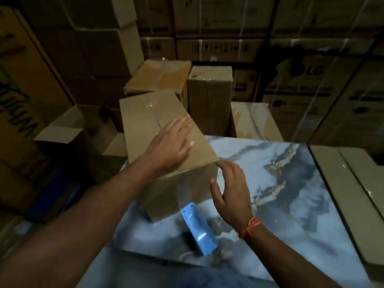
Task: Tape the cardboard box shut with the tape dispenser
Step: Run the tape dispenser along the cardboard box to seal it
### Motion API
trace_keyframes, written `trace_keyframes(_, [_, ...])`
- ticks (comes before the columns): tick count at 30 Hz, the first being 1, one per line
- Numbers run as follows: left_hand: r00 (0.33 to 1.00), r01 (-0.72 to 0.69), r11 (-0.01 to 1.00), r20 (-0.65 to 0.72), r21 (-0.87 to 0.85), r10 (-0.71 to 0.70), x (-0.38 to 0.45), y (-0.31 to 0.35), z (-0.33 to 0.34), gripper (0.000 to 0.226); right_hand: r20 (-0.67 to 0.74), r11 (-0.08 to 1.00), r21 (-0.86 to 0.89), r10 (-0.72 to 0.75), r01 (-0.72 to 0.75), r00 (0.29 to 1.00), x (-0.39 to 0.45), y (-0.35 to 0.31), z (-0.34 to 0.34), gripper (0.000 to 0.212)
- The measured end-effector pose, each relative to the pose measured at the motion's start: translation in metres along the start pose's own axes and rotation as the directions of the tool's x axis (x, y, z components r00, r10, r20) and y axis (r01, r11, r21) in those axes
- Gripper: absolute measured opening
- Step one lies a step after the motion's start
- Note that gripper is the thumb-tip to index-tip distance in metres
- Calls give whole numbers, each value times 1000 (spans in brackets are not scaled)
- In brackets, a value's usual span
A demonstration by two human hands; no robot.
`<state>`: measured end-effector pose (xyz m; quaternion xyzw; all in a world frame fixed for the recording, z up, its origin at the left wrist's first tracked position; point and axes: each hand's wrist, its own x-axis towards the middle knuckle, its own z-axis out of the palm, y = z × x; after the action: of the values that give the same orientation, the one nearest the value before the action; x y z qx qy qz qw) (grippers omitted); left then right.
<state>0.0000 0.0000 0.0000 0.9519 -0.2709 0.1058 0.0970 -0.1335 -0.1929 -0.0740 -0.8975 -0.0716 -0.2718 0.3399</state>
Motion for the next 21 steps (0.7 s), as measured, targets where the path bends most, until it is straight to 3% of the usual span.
trace_keyframes(5, [956, -39, 997, 287, -68, 57, -8, -24, 26, 69, 187, 977, 67, 186, -201, 965, -48, 13, 26, 25])
trace_keyframes(8, [953, -39, 992, 294, -116, 72, -6, -29, 34, 70, 320, 946, 53, 287, -319, 903, -70, 21, 38, 23])
trace_keyframes(12, [949, -46, 994, 308, -96, 73, -4, -33, 39, 81, 455, 894, -25, 409, -448, 791, -86, 26, 53, 41])
trace_keyframes(17, [948, -53, 995, 308, -89, 79, -2, -36, 44, 85, 545, 849, -11, 449, -529, 709, -91, 27, 65, 47])
trace_keyframes(21, [948, -68, 994, 304, -81, 90, 0, -39, 49, 72, 595, 785, 60, 467, -616, 654, -98, 31, 73, 50])
